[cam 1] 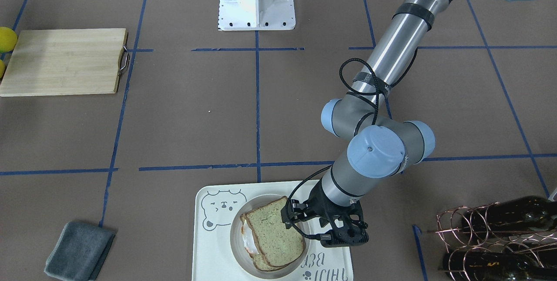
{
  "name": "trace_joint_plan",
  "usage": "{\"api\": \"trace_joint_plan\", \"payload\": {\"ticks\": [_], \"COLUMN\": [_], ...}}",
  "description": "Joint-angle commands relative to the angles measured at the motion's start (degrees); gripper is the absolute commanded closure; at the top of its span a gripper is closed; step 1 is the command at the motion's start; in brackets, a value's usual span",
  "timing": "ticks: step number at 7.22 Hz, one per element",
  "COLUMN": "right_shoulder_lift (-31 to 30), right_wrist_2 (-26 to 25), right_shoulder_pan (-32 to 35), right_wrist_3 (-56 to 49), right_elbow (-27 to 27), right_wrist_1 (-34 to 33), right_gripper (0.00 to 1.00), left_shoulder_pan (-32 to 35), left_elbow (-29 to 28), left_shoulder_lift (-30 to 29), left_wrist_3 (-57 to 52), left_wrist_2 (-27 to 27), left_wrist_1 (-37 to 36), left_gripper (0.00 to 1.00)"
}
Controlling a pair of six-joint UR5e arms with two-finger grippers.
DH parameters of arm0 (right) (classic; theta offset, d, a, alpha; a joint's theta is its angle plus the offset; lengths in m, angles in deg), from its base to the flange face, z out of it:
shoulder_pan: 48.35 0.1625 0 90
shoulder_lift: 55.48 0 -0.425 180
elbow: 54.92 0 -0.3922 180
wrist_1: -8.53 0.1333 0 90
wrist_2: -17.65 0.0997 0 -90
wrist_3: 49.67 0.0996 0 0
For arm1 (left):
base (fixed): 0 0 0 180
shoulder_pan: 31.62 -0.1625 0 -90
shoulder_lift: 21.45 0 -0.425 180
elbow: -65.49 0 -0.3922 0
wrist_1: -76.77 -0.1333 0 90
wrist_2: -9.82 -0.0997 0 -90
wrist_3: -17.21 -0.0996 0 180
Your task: Make sandwich and place on tray
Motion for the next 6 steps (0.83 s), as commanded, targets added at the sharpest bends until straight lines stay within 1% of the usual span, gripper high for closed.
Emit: {"api": "trace_joint_plan", "payload": {"ticks": [1, 2, 3, 4, 5, 6], "right_shoulder_lift": [0.0, 0.0, 0.0, -0.1, -0.1, -0.2], "right_wrist_2": [-0.1, -0.2, -0.3, -0.8, -1.0, -1.0], "right_shoulder_pan": [0.0, 0.0, 0.0, 0.0, 0.0, 0.0], "right_wrist_3": [0.0, 0.0, -0.1, -0.2, -0.2, -0.3], "right_elbow": [0.1, 0.2, 0.2, 0.2, 0.3, 0.6], "right_wrist_1": [0.3, 0.2, 0.2, 0.2, 0.3, 0.2], "right_gripper": [0.00, 0.00, 0.00, 0.00, 0.00, 0.00], "left_shoulder_pan": [-0.1, 0.0, 0.2, 0.5, 2.2, 7.0], "left_elbow": [30.4, 43.9, 54.1, 61.8, 68.0, 69.3], "left_shoulder_lift": [16.4, 23.1, 29.1, 34.5, 42.8, 48.6], "left_wrist_3": [-1.3, -1.4, -1.5, -7.2, -13.5, -20.4], "left_wrist_2": [2.0, 2.9, 2.8, 2.7, 2.7, 2.7], "left_wrist_1": [-13.4, -19.9, -24.8, -28.1, -29.1, -29.1], "left_gripper": [0.00, 0.00, 0.00, 0.00, 0.00, 0.00]}}
